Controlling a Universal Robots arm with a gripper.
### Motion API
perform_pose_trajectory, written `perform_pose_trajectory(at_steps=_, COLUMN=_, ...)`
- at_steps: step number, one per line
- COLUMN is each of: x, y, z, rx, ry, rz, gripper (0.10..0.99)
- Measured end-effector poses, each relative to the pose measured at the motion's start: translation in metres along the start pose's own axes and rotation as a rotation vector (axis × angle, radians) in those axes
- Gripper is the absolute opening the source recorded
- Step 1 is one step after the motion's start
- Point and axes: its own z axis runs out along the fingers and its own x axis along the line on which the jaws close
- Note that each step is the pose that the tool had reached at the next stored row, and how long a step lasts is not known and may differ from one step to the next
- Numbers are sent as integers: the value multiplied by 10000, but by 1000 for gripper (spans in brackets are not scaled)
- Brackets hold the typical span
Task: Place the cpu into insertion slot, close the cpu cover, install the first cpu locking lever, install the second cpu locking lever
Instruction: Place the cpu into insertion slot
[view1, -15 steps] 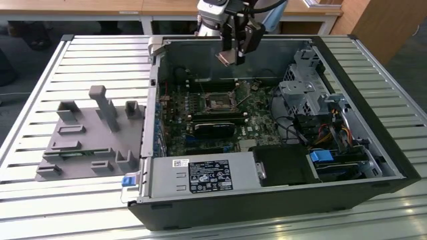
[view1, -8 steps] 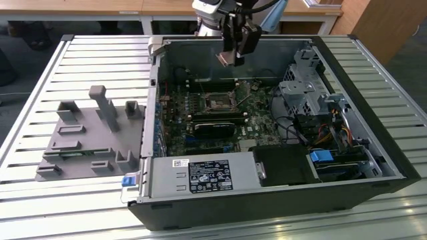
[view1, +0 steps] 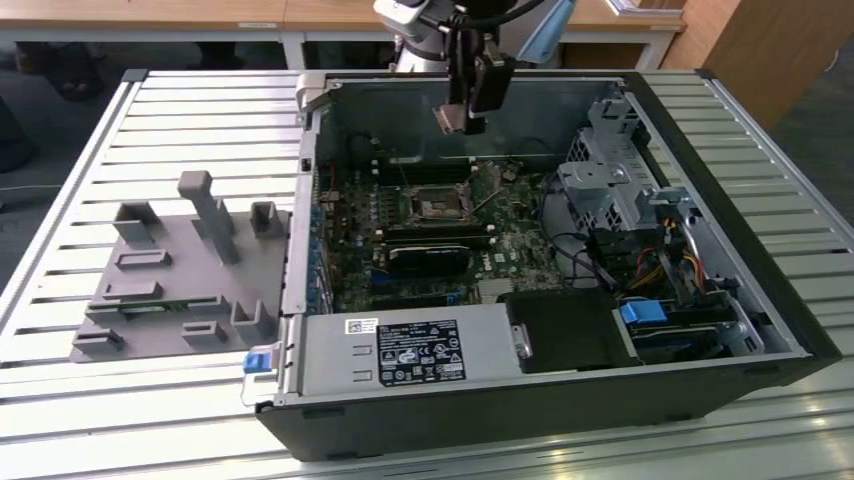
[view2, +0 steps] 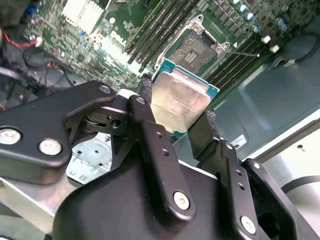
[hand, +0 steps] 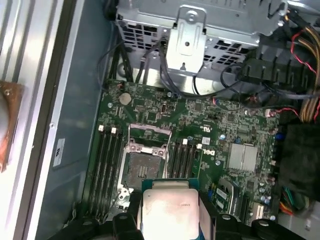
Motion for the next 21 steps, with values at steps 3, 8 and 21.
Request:
perform_pose_trajectory(at_steps=3, x=0, y=0, z=7, rx=12, ry=-32, rz=543, gripper=537)
perform_pose_trajectory(at_steps=8, x=3, y=-1, z=25, rx=32, ry=-82, rz=1351, gripper=537)
perform_pose_trajectory(at_steps=21, x=63, y=-4, z=223, rx=8, ry=-71, rz=1173, gripper=537)
